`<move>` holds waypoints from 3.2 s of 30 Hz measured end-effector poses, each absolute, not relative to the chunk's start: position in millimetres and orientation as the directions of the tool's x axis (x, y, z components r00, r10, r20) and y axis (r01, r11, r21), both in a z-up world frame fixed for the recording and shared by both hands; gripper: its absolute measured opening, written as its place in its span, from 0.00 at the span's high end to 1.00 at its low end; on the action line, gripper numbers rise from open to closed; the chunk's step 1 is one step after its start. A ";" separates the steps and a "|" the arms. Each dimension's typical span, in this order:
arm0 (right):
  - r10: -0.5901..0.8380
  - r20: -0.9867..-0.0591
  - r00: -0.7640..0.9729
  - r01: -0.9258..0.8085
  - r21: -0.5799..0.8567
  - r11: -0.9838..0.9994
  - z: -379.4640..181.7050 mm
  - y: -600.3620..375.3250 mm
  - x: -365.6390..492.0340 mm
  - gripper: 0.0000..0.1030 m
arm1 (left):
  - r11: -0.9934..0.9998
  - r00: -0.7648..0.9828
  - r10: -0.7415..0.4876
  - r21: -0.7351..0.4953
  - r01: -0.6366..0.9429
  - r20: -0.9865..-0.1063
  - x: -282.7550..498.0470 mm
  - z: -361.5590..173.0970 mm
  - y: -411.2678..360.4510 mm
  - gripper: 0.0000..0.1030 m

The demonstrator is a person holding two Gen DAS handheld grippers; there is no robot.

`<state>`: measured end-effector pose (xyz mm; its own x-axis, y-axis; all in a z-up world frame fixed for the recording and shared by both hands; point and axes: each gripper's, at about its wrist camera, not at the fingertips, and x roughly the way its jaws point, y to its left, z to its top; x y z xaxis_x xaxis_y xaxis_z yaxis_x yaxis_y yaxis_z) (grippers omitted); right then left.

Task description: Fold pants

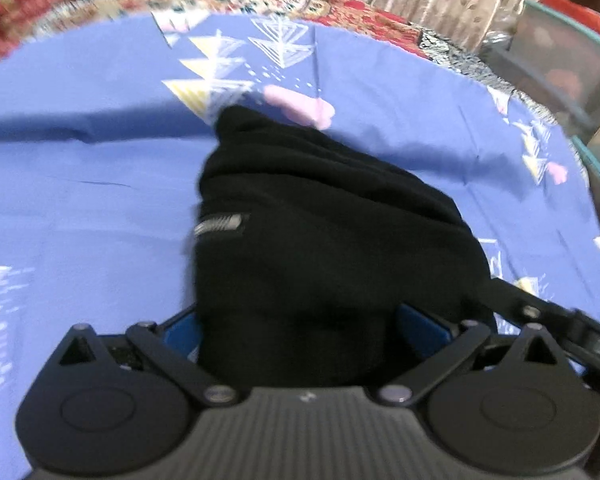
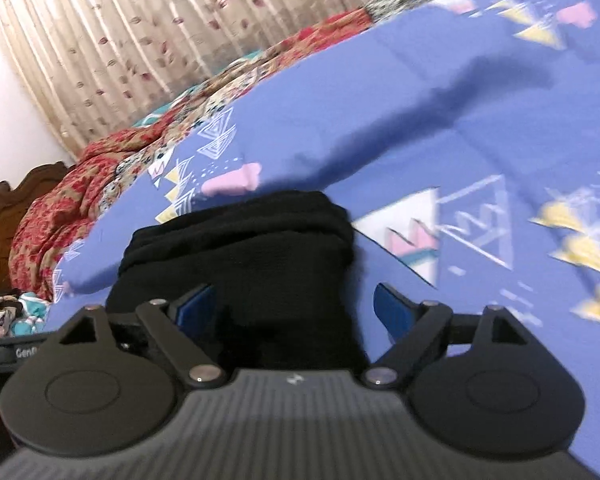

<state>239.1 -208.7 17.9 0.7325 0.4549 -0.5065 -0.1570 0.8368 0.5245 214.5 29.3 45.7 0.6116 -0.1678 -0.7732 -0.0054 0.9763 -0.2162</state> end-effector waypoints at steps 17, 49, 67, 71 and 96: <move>0.429 -0.594 0.680 -0.141 0.468 0.872 27.4 -191.9 74.7 0.07 | 1.000 0.605 0.014 0.021 0.005 -0.796 25.2 80.9 -24.1 0.00; 0.409 -0.675 0.613 -0.148 0.411 0.900 16.7 -153.4 9.4 0.03 | 0.971 0.591 0.240 0.197 -0.138 -0.770 -55.9 65.9 -7.3 0.00; 0.423 -0.682 0.596 -0.147 0.425 0.893 15.3 -152.4 6.7 0.02 | 0.945 0.588 0.322 0.284 -0.159 -0.742 -57.0 64.9 -2.0 0.00; 0.423 -0.675 0.605 -0.154 0.421 0.894 17.9 -152.5 5.7 0.00 | 0.936 0.595 0.343 0.315 -0.155 -0.727 -58.0 65.0 -3.7 0.00; 0.418 -0.666 0.618 -0.168 0.408 0.897 23.7 -150.1 3.7 0.00 | 0.907 0.646 0.418 0.324 -0.268 -0.639 -63.4 94.8 14.6 0.00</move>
<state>3.7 -150.1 23.7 0.6175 0.4183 -0.6661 -0.1680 0.8975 0.4078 -63.4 14.6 94.8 0.6459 0.4183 -0.6386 -0.2675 0.9075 0.3239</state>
